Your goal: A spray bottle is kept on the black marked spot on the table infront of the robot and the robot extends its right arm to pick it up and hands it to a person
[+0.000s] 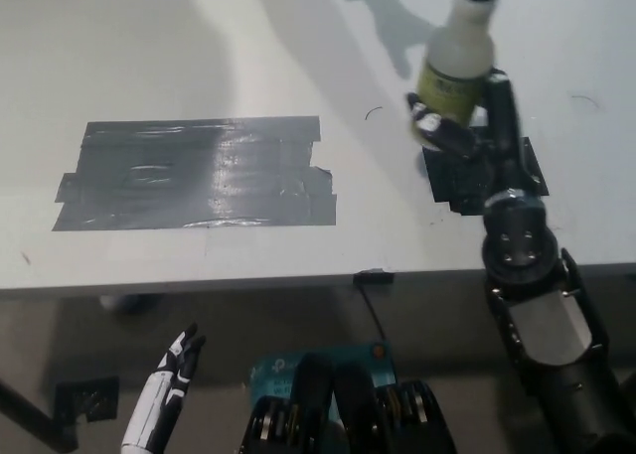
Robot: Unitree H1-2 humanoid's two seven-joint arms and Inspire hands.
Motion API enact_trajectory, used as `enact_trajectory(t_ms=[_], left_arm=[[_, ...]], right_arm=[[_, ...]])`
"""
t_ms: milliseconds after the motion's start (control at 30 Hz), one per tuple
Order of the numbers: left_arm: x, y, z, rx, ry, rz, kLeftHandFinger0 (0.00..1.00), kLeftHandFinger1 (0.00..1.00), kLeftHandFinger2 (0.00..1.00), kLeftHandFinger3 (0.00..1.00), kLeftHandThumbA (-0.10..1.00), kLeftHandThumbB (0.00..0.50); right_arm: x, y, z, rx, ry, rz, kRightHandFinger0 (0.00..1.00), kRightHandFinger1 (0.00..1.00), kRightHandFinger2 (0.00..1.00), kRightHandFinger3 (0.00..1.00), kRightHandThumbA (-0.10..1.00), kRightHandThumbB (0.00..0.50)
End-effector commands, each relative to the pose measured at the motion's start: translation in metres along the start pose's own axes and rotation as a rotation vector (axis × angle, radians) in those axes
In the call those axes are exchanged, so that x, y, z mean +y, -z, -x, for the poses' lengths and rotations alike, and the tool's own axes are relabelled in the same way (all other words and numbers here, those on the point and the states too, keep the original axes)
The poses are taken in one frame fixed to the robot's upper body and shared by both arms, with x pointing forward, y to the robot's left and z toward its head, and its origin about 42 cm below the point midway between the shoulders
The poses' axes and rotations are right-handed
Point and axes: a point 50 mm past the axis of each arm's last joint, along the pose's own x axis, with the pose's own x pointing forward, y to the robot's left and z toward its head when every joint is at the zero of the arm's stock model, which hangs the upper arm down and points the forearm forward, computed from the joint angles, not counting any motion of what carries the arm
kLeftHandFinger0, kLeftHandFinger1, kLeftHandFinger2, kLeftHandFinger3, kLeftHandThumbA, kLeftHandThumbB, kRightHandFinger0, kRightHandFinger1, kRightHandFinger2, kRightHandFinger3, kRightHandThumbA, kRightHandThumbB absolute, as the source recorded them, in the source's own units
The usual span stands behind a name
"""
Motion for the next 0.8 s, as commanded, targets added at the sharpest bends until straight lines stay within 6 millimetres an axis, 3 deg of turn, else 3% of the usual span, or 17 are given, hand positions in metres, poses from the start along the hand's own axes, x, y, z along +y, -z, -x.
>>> enact_trajectory(t_ms=[0,133,233,400,500,567,667,767], left_arm=[[0.008,-0.011,-0.007,-0.057,-0.009,-0.018,1.00,1.00,0.95,1.00,1.00,0.497],[0.009,-0.011,-0.007,-0.055,-0.005,-0.023,1.00,1.00,0.95,1.00,1.00,0.500],[0.009,-0.013,-0.009,-0.071,0.001,-0.031,1.00,1.00,0.94,1.00,1.00,0.498],[0.010,-0.016,-0.011,-0.076,0.004,-0.026,1.00,1.00,0.93,1.00,1.00,0.500],[0.012,-0.016,-0.013,-0.083,0.008,-0.035,1.00,0.99,0.93,1.00,1.00,0.500],[0.012,-0.017,-0.014,-0.087,0.010,-0.035,1.00,0.97,0.91,0.99,1.00,0.500],[0.012,-0.017,-0.015,-0.086,0.013,-0.038,1.00,0.94,0.90,0.98,1.00,0.500],[0.011,-0.018,-0.016,-0.083,0.014,-0.030,1.00,0.93,0.90,0.97,1.00,0.500]], right_arm=[[0.025,-0.072,-0.019,-0.145,-0.126,-0.046,0.00,0.47,0.85,0.88,-0.10,0.143],[0.041,-0.065,-0.016,-0.066,-0.191,-0.081,0.01,0.49,0.87,0.90,-0.10,0.122],[0.052,-0.058,-0.013,-0.041,-0.203,-0.079,0.00,0.42,0.81,0.87,-0.10,0.144],[0.066,-0.034,-0.007,0.041,-0.233,-0.088,0.00,0.41,0.82,0.87,-0.10,0.133],[0.068,-0.026,-0.006,0.061,-0.238,-0.102,0.00,0.42,0.83,0.87,-0.10,0.125],[0.069,-0.015,-0.005,0.107,-0.238,-0.110,0.00,0.46,0.88,0.91,-0.10,0.114],[0.067,-0.008,-0.006,0.122,-0.235,-0.108,0.00,0.44,0.88,0.92,-0.10,0.099],[0.065,-0.007,-0.007,0.129,-0.232,-0.119,0.00,0.41,0.84,0.91,-0.10,0.118]])
